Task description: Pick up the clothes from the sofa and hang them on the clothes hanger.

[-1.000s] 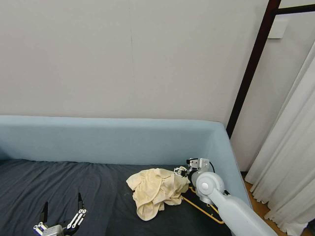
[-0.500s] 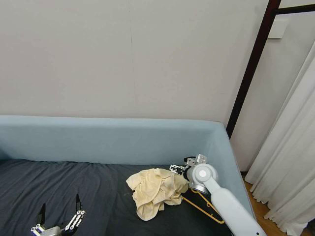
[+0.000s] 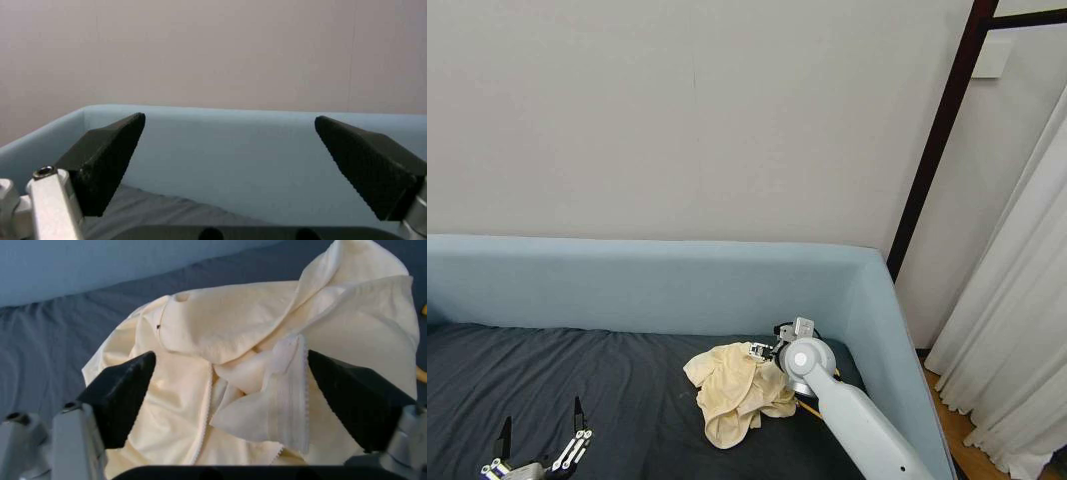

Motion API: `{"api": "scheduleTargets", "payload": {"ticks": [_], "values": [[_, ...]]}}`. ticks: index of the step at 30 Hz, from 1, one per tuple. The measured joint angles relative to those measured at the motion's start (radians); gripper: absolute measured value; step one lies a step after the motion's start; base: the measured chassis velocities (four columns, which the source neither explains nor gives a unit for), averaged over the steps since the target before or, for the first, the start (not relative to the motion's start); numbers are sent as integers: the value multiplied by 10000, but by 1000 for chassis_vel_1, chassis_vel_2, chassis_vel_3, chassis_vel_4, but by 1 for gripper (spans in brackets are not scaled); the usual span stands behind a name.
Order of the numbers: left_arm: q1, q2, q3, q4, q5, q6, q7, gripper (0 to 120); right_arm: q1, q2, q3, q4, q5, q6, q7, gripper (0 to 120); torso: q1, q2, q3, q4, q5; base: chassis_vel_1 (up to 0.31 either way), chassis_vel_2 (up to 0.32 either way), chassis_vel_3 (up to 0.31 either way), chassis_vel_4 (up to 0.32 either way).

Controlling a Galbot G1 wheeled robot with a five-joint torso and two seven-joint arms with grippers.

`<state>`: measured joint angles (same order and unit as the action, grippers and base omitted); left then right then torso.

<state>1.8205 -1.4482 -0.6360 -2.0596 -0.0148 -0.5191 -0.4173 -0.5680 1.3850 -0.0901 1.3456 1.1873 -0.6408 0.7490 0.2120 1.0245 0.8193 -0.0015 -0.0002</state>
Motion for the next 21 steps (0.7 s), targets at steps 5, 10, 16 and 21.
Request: {"api": "scheduleTargets", "payload": {"ticks": [5, 10, 16, 21], "values": [[-12, 63, -38, 60, -16, -27, -46, 100, 66, 137, 8, -391, -500, -77, -191, 67, 0, 0, 0, 1, 1, 0, 0, 0, 0], [-46, 97, -66, 106, -39, -37, -76, 100, 59, 71, -6, -557, -740, -81, -363, 50, 0, 0, 0, -1, 1, 0, 0, 0, 0], [-129, 91, -44, 160, -43, -25, -79, 100, 35, -15, 7, -623, -831, -37, -437, 25, 0, 0, 0, 0, 1, 0, 0, 0, 0], [-197, 54, -2, 193, -43, 17, -72, 100, -97, -333, -163, -310, -805, -35, -437, 7, 0, 0, 0, -1, 2, 0, 0, 0, 0]]}}
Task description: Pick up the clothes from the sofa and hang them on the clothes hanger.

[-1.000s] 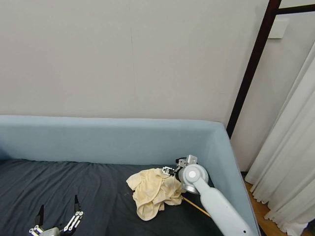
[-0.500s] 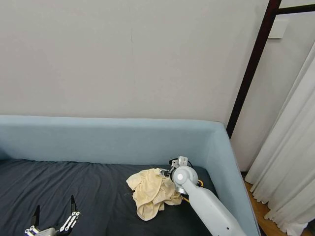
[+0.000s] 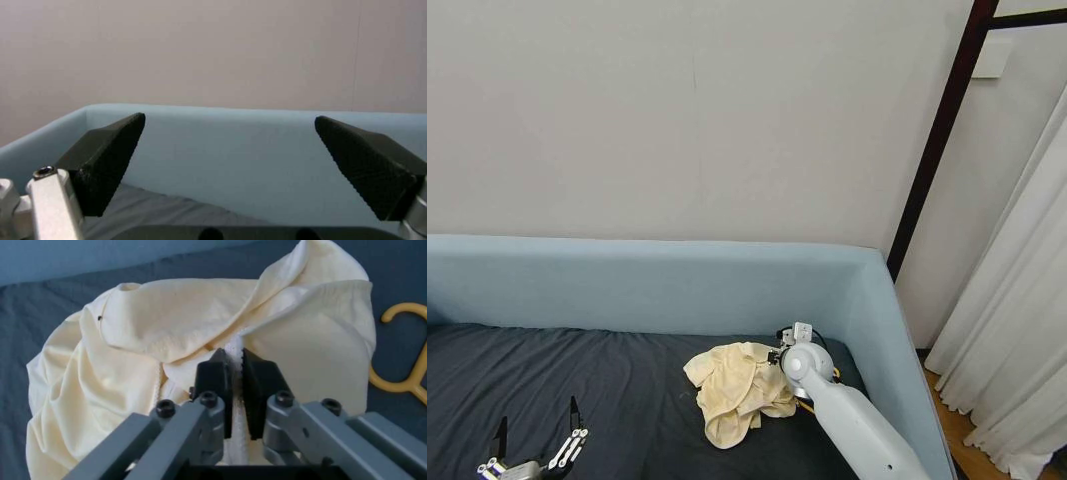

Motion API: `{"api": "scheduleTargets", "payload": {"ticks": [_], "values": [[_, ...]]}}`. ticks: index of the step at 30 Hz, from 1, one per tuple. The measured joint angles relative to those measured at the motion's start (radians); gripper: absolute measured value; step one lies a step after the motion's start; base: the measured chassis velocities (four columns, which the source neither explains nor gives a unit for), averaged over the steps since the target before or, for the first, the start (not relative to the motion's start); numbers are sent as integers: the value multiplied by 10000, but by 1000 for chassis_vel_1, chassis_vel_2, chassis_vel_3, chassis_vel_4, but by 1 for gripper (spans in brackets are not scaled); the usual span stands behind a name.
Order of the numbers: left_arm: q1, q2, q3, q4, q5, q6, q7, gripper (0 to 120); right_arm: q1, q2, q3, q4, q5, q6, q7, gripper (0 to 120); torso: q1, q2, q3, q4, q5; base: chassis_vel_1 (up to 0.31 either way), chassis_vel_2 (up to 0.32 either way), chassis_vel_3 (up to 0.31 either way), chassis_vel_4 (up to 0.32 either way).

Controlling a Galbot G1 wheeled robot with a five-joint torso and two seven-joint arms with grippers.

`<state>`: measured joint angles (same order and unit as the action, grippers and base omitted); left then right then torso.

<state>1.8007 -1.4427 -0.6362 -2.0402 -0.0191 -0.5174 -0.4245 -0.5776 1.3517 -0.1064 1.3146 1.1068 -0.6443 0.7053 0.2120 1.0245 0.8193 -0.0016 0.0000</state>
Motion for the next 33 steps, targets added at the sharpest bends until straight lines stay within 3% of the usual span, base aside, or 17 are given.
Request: {"api": "scheduleTargets", "payload": {"ticks": [1, 8, 12, 16, 28, 33], "values": [[-2, -10, 8, 5, 3, 1, 4, 100, -11, -37, -14, 42, 8, 0, 0, 1, 0, 0, 0, 0, 0, 0, 0, 0, 0], [5, -29, 12, 10, 14, 1, 6, 100, -88, -306, -181, 391, 7, 40, -22, 0, 0, 0, 0, 1, 0, 0, 0, 0, 0], [21, -11, 16, -1, 13, 1, 8, 100, -177, -619, -298, 772, -338, 811, -483, 0, 0, 0, 1, 3, 1, 0, 0, 0, 0], [-11, 120, 30, 26, -257, 64, 23, 100, -180, -1417, -286, 1892, -646, 2240, -1427, 0, 0, -1, 0, 1, 3, 0, 0, 0, 0], [-232, 437, 340, 106, -872, 280, 400, 100, -97, -3421, 285, 5164, 327, 3760, -2774, 0, 0, 0, -1, 0, -1, 0, 0, 0, 0], [-846, 1226, 709, 723, -2371, 472, 1505, 100, -1080, -3840, 417, 6460, 203, 4459, -3738, 0, 0, 0, 0, 1, 1, 0, 0, 0, 0]]}}
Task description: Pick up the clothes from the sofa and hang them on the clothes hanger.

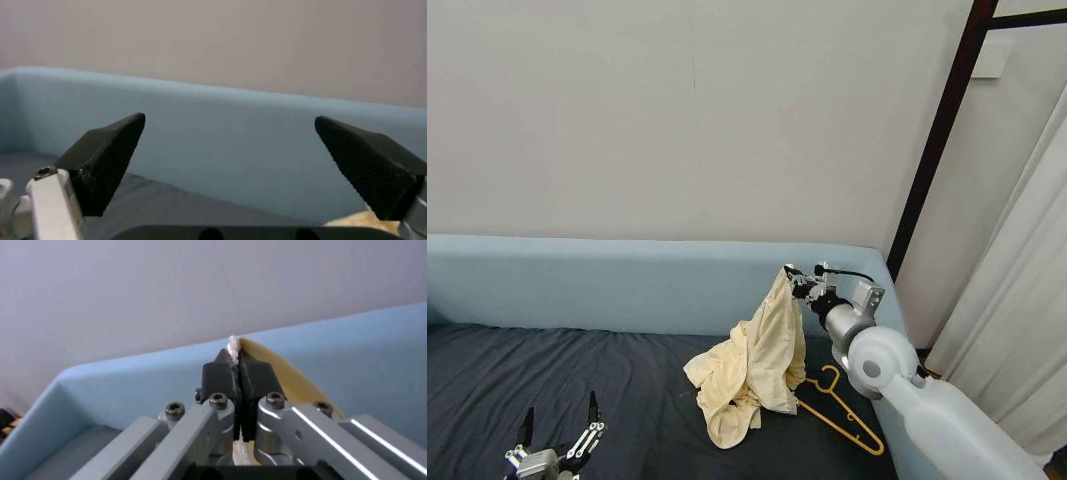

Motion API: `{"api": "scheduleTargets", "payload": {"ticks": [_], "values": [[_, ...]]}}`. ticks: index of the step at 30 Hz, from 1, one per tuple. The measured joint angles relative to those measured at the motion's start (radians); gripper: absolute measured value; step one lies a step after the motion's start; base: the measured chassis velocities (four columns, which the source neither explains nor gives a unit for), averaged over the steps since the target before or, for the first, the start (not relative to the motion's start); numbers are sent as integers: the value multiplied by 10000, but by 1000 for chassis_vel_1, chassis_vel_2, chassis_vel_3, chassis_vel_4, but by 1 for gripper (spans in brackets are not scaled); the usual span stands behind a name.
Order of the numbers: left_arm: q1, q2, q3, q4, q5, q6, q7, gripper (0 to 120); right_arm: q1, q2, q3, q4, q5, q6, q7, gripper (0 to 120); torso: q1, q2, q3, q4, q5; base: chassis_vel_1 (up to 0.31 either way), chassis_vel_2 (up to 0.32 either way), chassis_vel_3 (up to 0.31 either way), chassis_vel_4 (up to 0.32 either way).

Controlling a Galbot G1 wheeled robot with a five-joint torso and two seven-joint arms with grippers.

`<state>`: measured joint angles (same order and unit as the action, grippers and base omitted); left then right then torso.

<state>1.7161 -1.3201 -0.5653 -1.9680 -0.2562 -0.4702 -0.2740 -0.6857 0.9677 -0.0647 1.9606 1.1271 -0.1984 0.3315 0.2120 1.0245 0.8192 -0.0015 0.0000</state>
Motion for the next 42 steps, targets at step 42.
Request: {"api": "scheduleTargets", "payload": {"ticks": [42], "values": [[-8472, 881, 5456, 7745, -2686, 2273, 3868, 100, -22, 361, 122, -1057, -693, 923, -1421, 0, 1, -1, 1, -2, -2, 0, 0, 0, 0]]}}
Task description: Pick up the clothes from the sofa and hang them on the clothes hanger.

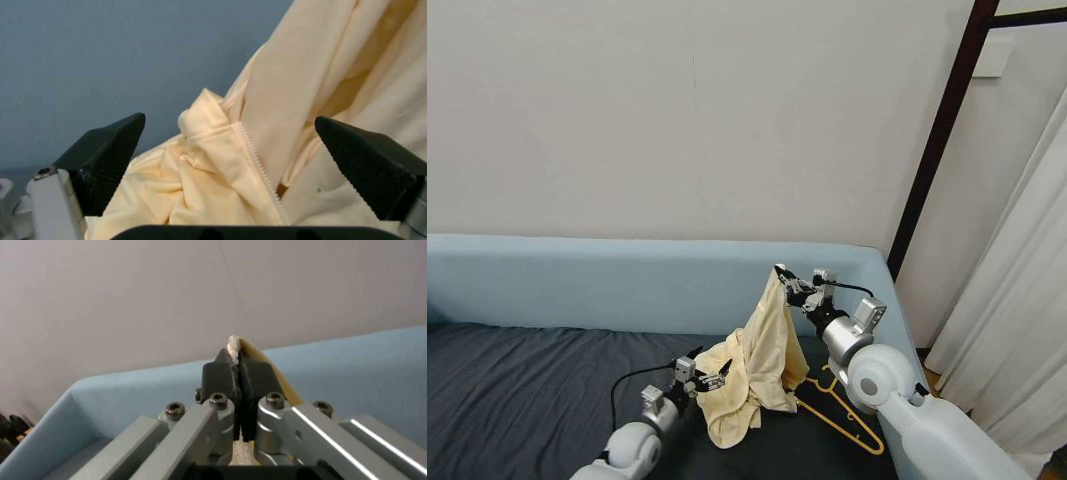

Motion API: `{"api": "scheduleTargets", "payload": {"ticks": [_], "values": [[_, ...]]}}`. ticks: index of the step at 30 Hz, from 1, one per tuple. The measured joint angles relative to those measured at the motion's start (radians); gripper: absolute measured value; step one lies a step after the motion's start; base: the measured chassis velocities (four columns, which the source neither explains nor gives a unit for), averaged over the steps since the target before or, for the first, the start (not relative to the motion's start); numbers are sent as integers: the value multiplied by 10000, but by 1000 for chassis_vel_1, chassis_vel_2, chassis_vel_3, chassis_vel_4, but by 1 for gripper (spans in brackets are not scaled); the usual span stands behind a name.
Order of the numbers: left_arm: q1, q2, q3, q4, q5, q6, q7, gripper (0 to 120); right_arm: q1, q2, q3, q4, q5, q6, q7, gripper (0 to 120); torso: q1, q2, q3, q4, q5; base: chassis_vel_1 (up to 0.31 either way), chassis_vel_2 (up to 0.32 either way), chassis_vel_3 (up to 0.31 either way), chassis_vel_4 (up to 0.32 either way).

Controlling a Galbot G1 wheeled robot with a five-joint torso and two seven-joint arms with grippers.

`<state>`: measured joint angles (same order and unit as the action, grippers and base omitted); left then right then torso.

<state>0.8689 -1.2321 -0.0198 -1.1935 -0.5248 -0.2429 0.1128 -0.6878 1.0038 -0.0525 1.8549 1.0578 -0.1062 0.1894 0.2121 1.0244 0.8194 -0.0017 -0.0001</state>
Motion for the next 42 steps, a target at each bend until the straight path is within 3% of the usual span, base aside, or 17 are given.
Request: {"api": "scheduleTargets", "payload": {"ticks": [7, 17, 24, 33, 42], "values": [[-469, -732, -39, 951, 527, 55, -816, 100, 73, 37, -95, -11, -32, 4, -57, 0, 0, 0, -1, 3, 3, 0, 0, 0, 0], [-1065, -1404, 97, 1928, 845, 95, -802, 100, 166, 107, -364, -98, -82, -2, -65, 0, 0, 0, -1, 2, 1, 0, 0, 0, 0], [-1326, -1720, 246, 2132, 1045, 347, -1094, 98, 147, 114, -393, -97, -83, -2, -67, 0, 0, 1, -1, 1, 1, 0, 0, 0, 0], [-1415, -1613, 254, 2271, 1005, 374, -1098, 100, 120, 151, -367, -85, -121, -7, -67, 0, -1, 1, -1, 4, 1, 0, 0, 0, 0], [-1437, -2049, 181, 2602, 1045, 330, -1172, 99, 36, 70, -331, -2, -100, 5, -97, 0, -1, 1, -1, 0, 0, 0, 0, 0, 0]]}}
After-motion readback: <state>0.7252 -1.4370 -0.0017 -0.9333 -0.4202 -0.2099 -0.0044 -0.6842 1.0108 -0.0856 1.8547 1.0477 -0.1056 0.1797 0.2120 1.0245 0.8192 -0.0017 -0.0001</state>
